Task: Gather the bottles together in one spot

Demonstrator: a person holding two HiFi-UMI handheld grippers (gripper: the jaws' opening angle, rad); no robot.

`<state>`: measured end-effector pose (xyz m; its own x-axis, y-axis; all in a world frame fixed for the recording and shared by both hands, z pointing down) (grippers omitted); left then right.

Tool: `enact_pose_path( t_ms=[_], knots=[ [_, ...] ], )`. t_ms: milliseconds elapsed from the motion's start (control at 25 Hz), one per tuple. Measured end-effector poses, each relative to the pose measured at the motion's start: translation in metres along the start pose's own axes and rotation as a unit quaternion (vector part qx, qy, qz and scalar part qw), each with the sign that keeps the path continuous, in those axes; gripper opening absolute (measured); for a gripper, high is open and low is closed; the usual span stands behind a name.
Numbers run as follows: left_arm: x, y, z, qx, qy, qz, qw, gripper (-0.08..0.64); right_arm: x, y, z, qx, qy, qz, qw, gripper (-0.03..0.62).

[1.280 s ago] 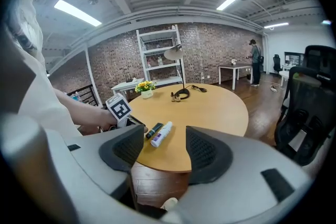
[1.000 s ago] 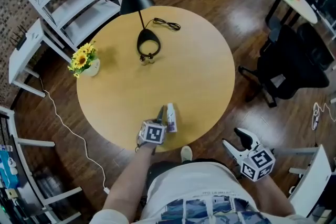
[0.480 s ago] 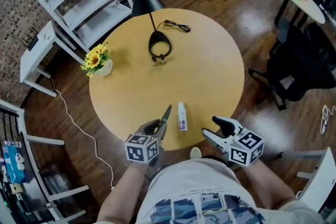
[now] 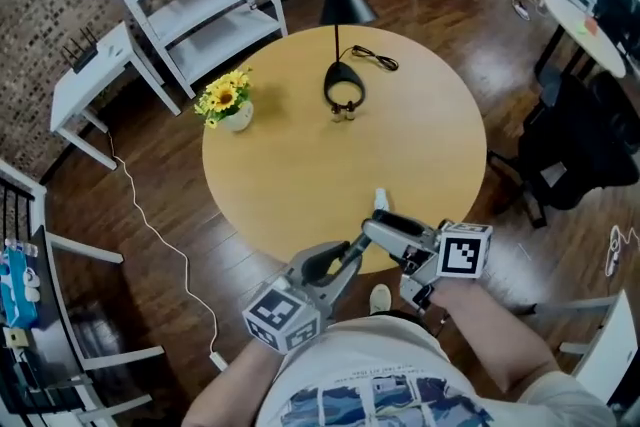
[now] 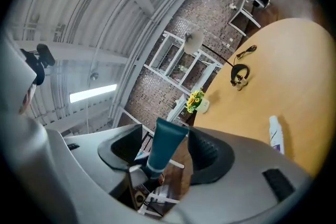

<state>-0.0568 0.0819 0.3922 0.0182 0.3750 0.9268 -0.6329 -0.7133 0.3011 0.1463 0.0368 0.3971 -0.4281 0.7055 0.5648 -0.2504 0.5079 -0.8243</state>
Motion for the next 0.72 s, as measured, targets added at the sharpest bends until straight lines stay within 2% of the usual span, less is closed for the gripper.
enact_pose_path(
  t_ms=[40, 120, 240, 360, 480, 600, 720],
  knots=[
    [0.004, 0.001, -0.011, 0.007, -0.001, 0.006, 1.0000, 0.109, 0.004, 0.006, 0.006, 0.000, -0.001, 0.001, 1.000, 0.290],
    [0.010, 0.004, -0.029, 0.018, 0.000, 0.010, 0.9998, 0.109, 0.014, 0.021, 0.016, 0.005, 0.004, -0.005, 1.000, 0.176],
    [0.017, 0.011, -0.049, 0.029, 0.021, 0.017, 0.9992, 0.112, 0.031, 0.041, 0.028, 0.024, 0.018, -0.033, 0.999, 0.178],
    [0.027, 0.021, -0.066, 0.030, 0.048, 0.023, 0.9981, 0.116, 0.046, 0.056, 0.037, 0.049, 0.034, -0.087, 0.994, 0.178],
    [0.039, 0.035, -0.081, 0.009, 0.075, 0.004, 0.9972, 0.119, 0.051, 0.058, 0.040, 0.081, 0.042, -0.138, 0.986, 0.176],
    [0.049, 0.056, -0.084, -0.021, 0.116, -0.031, 0.9926, 0.120, 0.033, 0.048, 0.039, 0.128, 0.064, -0.214, 0.966, 0.176],
    [0.057, 0.078, -0.073, -0.039, 0.159, -0.067, 0.9841, 0.118, 0.002, 0.020, 0.037, 0.174, 0.090, -0.296, 0.935, 0.176]
  ],
)
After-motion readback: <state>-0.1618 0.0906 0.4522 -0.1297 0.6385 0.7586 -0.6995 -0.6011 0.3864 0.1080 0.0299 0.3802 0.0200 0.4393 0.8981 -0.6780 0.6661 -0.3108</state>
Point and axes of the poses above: the fingertips, and each gripper's own axes: z forward along the fingers, y to its left, x out of its underside, the point moved 10 cm from there along -z, backward along the fingers, and after that the axes turned 8 degrees about -x, right-handed, at the moved point
